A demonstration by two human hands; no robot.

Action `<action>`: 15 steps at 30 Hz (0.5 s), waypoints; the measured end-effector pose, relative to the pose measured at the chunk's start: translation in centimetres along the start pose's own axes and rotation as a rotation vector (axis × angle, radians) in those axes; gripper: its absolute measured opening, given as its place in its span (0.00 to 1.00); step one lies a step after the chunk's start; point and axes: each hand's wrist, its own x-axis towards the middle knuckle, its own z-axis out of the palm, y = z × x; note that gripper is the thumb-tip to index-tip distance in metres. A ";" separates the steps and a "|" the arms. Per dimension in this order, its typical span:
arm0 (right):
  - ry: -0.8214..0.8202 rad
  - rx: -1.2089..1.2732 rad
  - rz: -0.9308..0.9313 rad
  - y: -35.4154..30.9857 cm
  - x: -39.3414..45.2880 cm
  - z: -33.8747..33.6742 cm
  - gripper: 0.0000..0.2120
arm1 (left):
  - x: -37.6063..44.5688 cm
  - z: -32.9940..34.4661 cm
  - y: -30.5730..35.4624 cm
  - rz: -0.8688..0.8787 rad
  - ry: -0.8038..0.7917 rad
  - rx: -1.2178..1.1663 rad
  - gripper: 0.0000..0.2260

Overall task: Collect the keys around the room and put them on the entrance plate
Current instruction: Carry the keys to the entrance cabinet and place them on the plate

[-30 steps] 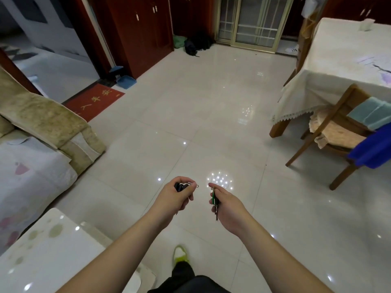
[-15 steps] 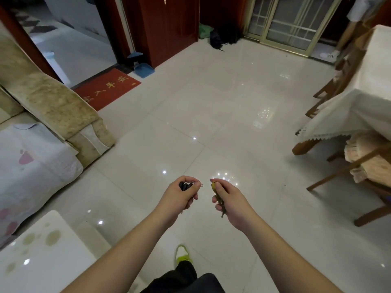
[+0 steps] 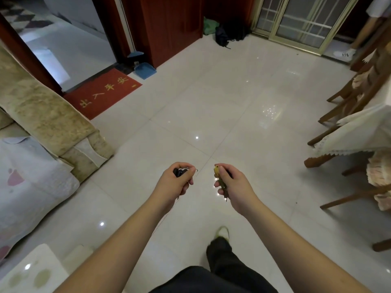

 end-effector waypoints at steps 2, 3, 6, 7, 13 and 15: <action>0.022 -0.001 -0.013 -0.7 2.8 -0.6 0.08 | 3.0 0.4 0.4 -0.004 0.010 -0.010 0.07; 0.033 -0.004 -0.019 -1.1 4.3 -1.1 0.08 | 4.7 0.8 0.7 -0.005 0.016 -0.005 0.07; 0.037 -0.011 -0.011 -2.6 9.4 -2.7 0.09 | 10.1 2.6 2.2 -0.022 0.046 0.012 0.07; 0.032 -0.015 -0.006 -3.4 11.0 -3.3 0.09 | 11.8 3.4 2.9 -0.027 0.049 0.016 0.07; 0.009 -0.091 -0.025 -9.2 20.0 -7.5 0.11 | 20.6 8.1 8.9 -0.007 0.001 0.065 0.08; -0.005 -0.112 -0.042 -10.7 22.5 -8.4 0.11 | 22.8 8.8 10.1 -0.005 0.003 0.058 0.07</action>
